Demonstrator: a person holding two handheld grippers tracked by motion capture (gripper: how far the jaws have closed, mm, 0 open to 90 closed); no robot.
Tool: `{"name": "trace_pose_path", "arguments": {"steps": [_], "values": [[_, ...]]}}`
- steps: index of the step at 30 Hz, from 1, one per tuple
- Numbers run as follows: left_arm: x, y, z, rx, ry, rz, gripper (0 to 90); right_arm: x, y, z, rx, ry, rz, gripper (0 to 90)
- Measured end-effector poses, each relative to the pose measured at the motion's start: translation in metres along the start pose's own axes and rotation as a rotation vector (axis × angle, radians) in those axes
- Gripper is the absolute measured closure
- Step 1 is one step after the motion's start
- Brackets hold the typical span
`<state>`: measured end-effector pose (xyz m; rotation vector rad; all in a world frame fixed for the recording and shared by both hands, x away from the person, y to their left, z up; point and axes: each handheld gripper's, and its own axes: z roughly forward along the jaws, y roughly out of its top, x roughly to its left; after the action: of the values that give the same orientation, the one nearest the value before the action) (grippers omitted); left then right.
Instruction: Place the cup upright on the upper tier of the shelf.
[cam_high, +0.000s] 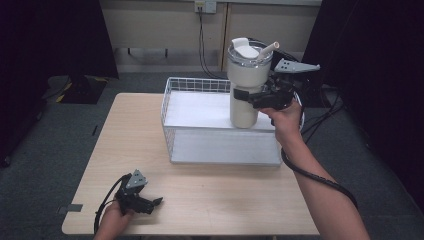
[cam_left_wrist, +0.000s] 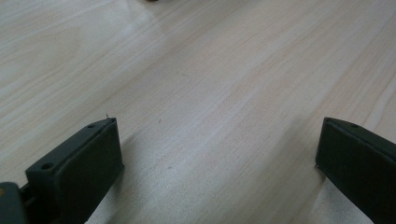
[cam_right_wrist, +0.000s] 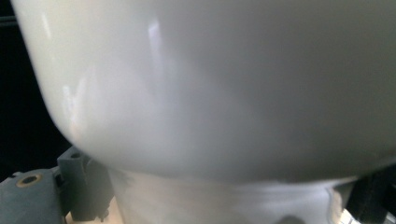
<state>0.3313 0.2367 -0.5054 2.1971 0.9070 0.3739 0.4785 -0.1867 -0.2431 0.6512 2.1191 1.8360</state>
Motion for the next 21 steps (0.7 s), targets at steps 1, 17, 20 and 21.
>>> {"name": "trace_pose_path", "arguments": {"steps": [1,17,20,21], "values": [[0.000,0.000,0.000,0.000,0.000,0.000,0.0,-0.001,0.000,0.001,-0.001,-0.001,0.001,9.7],[0.000,0.000,0.000,0.000,0.000,0.000,0.0,-0.017,-0.007,0.009,-0.012,-0.053,0.015,9.7],[0.000,0.000,0.000,0.000,0.000,0.001,0.0,-0.019,-0.007,0.010,-0.011,-0.060,0.019,9.7],[0.000,0.000,0.000,0.000,0.000,0.000,0.0,-0.020,-0.007,0.011,-0.010,-0.064,0.016,9.7]]}}
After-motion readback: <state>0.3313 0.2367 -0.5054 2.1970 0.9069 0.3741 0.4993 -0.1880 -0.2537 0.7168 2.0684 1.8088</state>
